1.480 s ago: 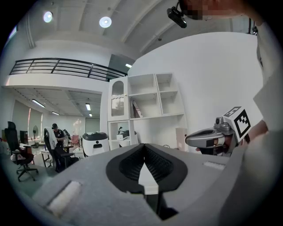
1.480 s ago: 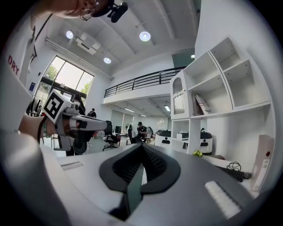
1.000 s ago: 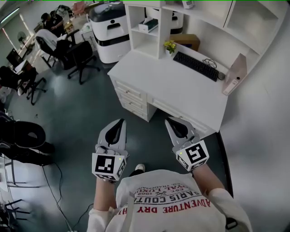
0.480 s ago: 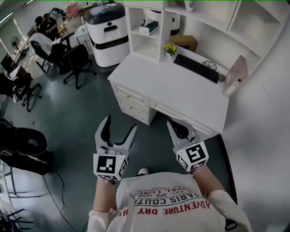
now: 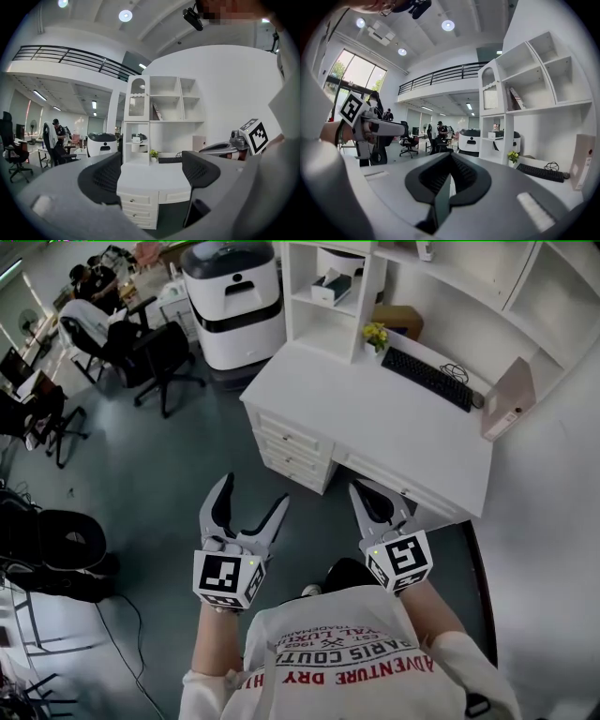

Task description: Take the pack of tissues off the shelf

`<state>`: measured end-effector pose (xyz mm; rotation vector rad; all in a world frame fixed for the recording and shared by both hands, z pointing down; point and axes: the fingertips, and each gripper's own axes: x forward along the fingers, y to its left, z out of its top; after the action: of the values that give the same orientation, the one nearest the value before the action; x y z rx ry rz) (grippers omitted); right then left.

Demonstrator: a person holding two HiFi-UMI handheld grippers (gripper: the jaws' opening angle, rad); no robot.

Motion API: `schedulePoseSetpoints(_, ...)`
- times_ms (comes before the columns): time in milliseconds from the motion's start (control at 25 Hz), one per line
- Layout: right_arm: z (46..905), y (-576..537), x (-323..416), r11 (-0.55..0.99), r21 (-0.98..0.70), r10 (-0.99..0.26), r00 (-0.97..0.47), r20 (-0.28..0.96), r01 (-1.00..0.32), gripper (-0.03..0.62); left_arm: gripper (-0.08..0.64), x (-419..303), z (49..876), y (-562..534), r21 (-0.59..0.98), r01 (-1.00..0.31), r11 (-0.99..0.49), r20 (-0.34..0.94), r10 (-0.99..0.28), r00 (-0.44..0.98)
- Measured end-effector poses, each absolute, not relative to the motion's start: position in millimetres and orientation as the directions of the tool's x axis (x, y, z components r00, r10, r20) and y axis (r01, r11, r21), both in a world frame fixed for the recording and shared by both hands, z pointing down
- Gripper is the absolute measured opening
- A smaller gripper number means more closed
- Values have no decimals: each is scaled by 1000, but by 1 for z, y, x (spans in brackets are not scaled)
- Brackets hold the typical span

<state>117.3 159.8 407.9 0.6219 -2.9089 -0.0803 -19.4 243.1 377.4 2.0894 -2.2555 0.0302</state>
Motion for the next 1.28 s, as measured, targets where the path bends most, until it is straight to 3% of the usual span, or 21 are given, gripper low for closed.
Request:
schedulePoseSetpoints(640, 449, 16, -5, 938, 30, -342, -913, 224, -345, 0, 410, -135, 418, 104, 26, -994, 104, 135, -986, -99)
schedulePoseSetpoints(960, 429, -102, -68, 926, 45, -375, -904, 205, -374, 0, 403, -202, 397, -23, 21, -998, 67, 102, -993, -65)
schedulePoseSetpoints(1280, 413, -202, -83, 887, 67, -461, -868, 184, -457, 0, 405, -226, 378, -124, 15, -1000, 9, 60, -998, -8)
